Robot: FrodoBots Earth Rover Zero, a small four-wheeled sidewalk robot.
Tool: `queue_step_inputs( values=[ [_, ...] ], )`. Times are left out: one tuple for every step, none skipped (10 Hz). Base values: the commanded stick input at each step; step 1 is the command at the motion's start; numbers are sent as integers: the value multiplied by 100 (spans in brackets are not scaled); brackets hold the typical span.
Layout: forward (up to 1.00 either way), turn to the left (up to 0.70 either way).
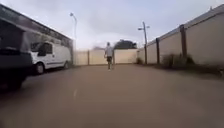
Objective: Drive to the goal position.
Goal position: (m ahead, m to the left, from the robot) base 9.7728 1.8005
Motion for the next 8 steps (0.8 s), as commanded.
queue_step_inputs(
  values=[
    [50, 0],
    [50, 0],
    [50, 0],
    [50, 0],
    [50, 0],
    [50, 0],
    [50, 0],
    [50, 0]
  ],
)
